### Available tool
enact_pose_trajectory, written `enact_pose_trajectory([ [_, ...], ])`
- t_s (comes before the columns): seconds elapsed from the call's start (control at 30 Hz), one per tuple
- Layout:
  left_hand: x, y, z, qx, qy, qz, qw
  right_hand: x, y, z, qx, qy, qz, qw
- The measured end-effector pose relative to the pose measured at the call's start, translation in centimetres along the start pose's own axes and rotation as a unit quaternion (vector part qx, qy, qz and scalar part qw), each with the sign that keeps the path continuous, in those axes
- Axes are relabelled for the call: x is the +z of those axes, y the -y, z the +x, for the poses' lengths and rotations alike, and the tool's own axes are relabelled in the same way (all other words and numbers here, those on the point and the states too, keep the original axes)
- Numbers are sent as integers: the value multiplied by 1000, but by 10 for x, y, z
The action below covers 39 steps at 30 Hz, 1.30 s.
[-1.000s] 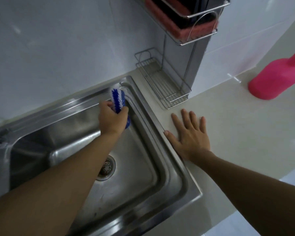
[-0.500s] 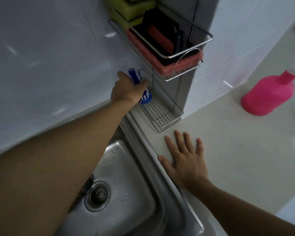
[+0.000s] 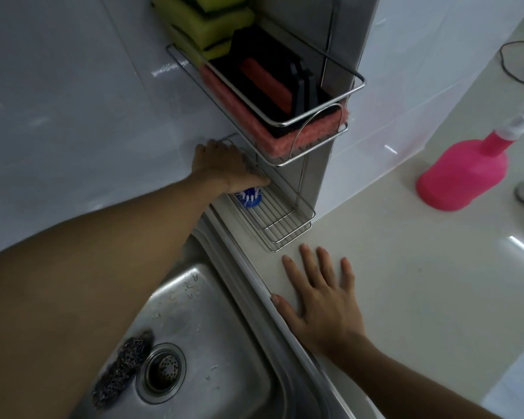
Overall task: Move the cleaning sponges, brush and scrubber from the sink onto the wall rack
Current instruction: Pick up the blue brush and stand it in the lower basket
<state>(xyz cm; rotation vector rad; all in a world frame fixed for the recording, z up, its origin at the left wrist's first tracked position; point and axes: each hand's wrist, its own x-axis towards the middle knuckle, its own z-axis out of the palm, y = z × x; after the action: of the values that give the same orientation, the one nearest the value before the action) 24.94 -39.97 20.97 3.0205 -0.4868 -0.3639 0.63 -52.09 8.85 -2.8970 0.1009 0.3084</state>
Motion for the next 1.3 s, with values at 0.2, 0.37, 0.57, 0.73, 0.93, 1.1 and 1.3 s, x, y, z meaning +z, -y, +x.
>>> enact_pose_trajectory([
  [0.2,19,23,18,45,58,76,994,0,1,0,3,-7,7,1000],
  [0.37,19,18,23,62,33,93,993,-1,1,0,3,1,2,1000],
  [0.57,13,20,28,68,89,94,989,-1,2,0,6,-2,4,1000],
  [0.73,13,26,31,73,115,95,986,1,2,0,5,0,4,1000],
  [0.93,16,31,29,73,99,54,991,1,2,1,6,2,-6,1000],
  [1.1,22,42,23,85,63,8,994,1,2,-1,5,-6,-1,1000],
  [1.3,29,61,-23,78,-46,-89,992,-1,2,-3,1,4,-18,1000],
])
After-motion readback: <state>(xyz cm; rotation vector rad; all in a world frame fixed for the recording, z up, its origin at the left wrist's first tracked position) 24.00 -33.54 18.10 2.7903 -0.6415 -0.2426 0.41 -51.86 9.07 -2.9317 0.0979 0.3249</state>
